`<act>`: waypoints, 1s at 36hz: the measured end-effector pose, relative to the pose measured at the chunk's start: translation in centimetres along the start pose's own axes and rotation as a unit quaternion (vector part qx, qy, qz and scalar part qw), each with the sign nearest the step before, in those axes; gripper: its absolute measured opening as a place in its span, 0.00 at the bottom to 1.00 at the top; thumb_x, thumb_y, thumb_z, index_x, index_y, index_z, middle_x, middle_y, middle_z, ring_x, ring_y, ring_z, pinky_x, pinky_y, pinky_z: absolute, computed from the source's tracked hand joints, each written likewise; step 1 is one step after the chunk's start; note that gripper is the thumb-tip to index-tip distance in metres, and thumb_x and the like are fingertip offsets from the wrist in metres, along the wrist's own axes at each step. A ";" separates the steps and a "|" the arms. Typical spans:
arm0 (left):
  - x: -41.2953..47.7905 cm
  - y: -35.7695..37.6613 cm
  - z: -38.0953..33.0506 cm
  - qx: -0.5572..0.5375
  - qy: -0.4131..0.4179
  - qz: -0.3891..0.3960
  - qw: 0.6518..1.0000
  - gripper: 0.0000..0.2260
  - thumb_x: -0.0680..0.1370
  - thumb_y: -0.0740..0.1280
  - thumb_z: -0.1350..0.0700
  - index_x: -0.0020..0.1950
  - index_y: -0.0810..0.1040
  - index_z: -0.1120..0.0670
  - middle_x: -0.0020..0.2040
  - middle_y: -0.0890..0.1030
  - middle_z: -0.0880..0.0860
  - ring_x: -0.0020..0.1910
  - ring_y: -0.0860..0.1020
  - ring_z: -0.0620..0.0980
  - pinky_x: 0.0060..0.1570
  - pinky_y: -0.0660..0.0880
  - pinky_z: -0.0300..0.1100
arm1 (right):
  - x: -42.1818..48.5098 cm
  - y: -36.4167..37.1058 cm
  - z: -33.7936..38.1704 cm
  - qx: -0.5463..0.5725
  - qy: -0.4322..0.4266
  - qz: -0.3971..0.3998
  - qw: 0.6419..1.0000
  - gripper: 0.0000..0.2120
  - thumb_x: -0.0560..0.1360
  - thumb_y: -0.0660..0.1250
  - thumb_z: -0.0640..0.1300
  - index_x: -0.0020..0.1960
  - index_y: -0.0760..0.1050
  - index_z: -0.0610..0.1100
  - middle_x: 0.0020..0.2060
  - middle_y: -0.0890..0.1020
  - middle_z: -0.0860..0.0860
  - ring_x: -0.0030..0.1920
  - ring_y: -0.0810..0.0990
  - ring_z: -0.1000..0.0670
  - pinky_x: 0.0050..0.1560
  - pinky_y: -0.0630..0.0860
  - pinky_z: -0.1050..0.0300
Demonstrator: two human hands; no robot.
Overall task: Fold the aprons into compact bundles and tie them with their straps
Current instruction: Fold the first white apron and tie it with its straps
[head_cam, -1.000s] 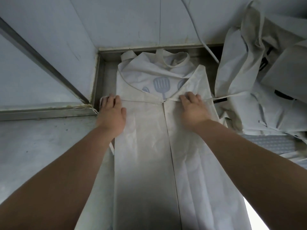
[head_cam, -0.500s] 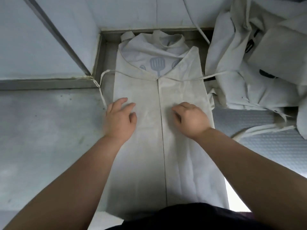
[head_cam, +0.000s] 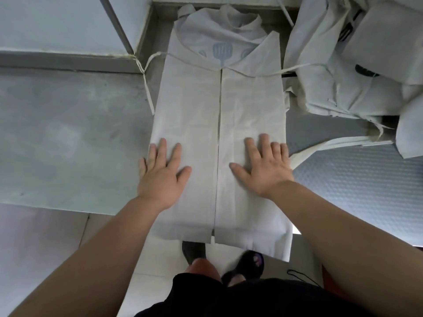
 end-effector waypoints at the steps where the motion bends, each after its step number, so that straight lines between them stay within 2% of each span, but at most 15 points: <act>1: 0.2 0.1 -0.2 0.006 -0.001 -0.007 1.000 0.27 0.81 0.45 0.41 0.77 0.39 0.45 0.77 0.35 0.51 0.75 0.33 0.52 0.73 0.34 0.53 | 0.3 0.1 0.0 -0.003 0.004 -0.005 1.000 0.36 0.74 0.42 0.70 0.75 0.45 0.51 0.73 0.49 0.43 0.70 0.54 0.37 0.73 0.45 0.42; 4: 1.2 -0.5 -0.5 0.029 -0.008 -0.026 0.999 0.27 0.80 0.44 0.40 0.77 0.38 0.45 0.77 0.35 0.52 0.75 0.34 0.53 0.71 0.34 0.54 | 1.5 -0.5 0.2 -0.016 0.006 -0.029 0.999 0.39 0.70 0.37 0.71 0.74 0.46 0.51 0.72 0.51 0.43 0.68 0.57 0.38 0.72 0.48 0.42; 11: 5.9 -2.7 -0.9 0.039 0.019 -0.031 0.999 0.28 0.80 0.45 0.39 0.77 0.41 0.46 0.77 0.37 0.52 0.76 0.36 0.54 0.71 0.34 0.56 | 5.0 -2.5 0.1 0.006 0.033 -0.034 0.999 0.34 0.74 0.46 0.69 0.73 0.52 0.52 0.71 0.55 0.43 0.69 0.58 0.38 0.73 0.47 0.44; 13: 6.4 -3.3 -1.2 0.041 0.042 -0.056 0.997 0.28 0.80 0.47 0.40 0.78 0.47 0.47 0.78 0.42 0.54 0.76 0.39 0.54 0.71 0.36 0.56 | 4.6 -3.2 0.6 0.022 0.043 -0.056 0.997 0.31 0.76 0.50 0.66 0.73 0.56 0.50 0.71 0.58 0.44 0.69 0.60 0.40 0.71 0.49 0.46; 15: 5.7 -3.8 -1.6 0.018 0.085 -0.107 0.990 0.26 0.79 0.52 0.42 0.75 0.62 0.51 0.77 0.56 0.58 0.75 0.53 0.59 0.72 0.46 0.57 | 3.5 -3.5 1.4 0.044 0.033 -0.078 0.995 0.26 0.78 0.53 0.60 0.71 0.62 0.48 0.70 0.63 0.46 0.68 0.63 0.42 0.67 0.55 0.50; 17: 4.2 -4.0 -1.9 -0.036 0.138 -0.143 0.979 0.24 0.75 0.54 0.45 0.64 0.76 0.54 0.68 0.71 0.59 0.65 0.70 0.63 0.64 0.64 0.58 | 2.0 -3.2 2.5 0.059 0.010 -0.077 0.995 0.21 0.78 0.56 0.54 0.68 0.67 0.47 0.68 0.67 0.47 0.66 0.66 0.43 0.63 0.58 0.52; 19: 2.4 -3.8 -1.8 -0.077 0.179 -0.150 0.969 0.20 0.73 0.57 0.48 0.56 0.81 0.55 0.60 0.77 0.58 0.55 0.76 0.63 0.56 0.73 0.57 | 0.4 -2.5 3.3 0.086 -0.008 -0.055 0.995 0.19 0.78 0.57 0.51 0.67 0.71 0.46 0.67 0.69 0.48 0.64 0.69 0.44 0.61 0.59 0.54; 21: 0.8 -3.4 -1.8 -0.086 0.204 -0.148 0.964 0.18 0.72 0.59 0.49 0.54 0.82 0.54 0.56 0.79 0.56 0.51 0.78 0.61 0.52 0.76 0.56 | -0.9 -2.0 3.9 0.103 -0.019 -0.040 0.994 0.18 0.78 0.59 0.50 0.66 0.72 0.45 0.67 0.70 0.48 0.63 0.71 0.44 0.61 0.61 0.55; 25: -1.9 -2.6 -1.5 -0.099 0.226 -0.126 0.961 0.20 0.70 0.61 0.46 0.54 0.82 0.55 0.54 0.80 0.54 0.50 0.79 0.58 0.52 0.77 0.53 | -3.2 -1.2 4.7 0.105 -0.032 -0.026 0.994 0.19 0.77 0.60 0.50 0.65 0.73 0.45 0.66 0.70 0.47 0.62 0.72 0.43 0.61 0.63 0.54; 27: -3.3 -1.9 -1.3 -0.099 0.227 -0.090 0.965 0.26 0.67 0.63 0.39 0.57 0.81 0.54 0.58 0.78 0.53 0.55 0.77 0.57 0.58 0.73 0.51 | -4.5 -0.8 5.3 0.104 -0.050 -0.012 0.993 0.21 0.76 0.61 0.53 0.66 0.72 0.47 0.68 0.68 0.47 0.64 0.70 0.44 0.63 0.61 0.53; 29: -4.1 -1.2 -1.1 -0.102 0.236 -0.047 0.965 0.33 0.63 0.65 0.34 0.62 0.79 0.52 0.65 0.73 0.52 0.63 0.71 0.54 0.65 0.66 0.47 | -5.4 -0.3 5.7 0.091 -0.074 0.014 0.993 0.25 0.75 0.62 0.58 0.69 0.69 0.50 0.71 0.63 0.48 0.69 0.66 0.46 0.67 0.56 0.54; 31: -5.3 -0.7 -1.0 -0.102 0.244 -0.032 0.964 0.35 0.61 0.72 0.37 0.65 0.76 0.52 0.69 0.69 0.52 0.69 0.66 0.53 0.68 0.60 0.42 | -6.7 0.3 6.2 0.080 -0.103 0.040 0.991 0.30 0.72 0.64 0.62 0.71 0.65 0.51 0.73 0.59 0.48 0.72 0.60 0.47 0.71 0.49 0.55; 33: -5.6 -0.7 -1.1 -0.099 0.250 -0.041 0.962 0.32 0.63 0.78 0.44 0.64 0.77 0.53 0.69 0.69 0.53 0.71 0.64 0.53 0.68 0.57 0.40 | -7.5 0.6 6.2 0.078 -0.116 0.055 0.989 0.34 0.70 0.66 0.62 0.72 0.64 0.51 0.74 0.57 0.47 0.73 0.58 0.48 0.73 0.46 0.56; 36: -6.0 -0.8 -1.5 -0.084 0.271 -0.055 0.957 0.25 0.63 0.79 0.48 0.58 0.81 0.54 0.64 0.75 0.54 0.68 0.69 0.57 0.65 0.58 0.41 | -8.3 0.7 5.9 0.070 -0.126 0.072 0.987 0.34 0.71 0.67 0.60 0.73 0.63 0.51 0.73 0.58 0.47 0.73 0.58 0.46 0.73 0.47 0.58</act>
Point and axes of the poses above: each hand's wrist, its own x-axis towards the middle knuckle, its own y-axis out of the palm, z = x × y, the point moved 7 cm from there along x, towards the middle knuckle
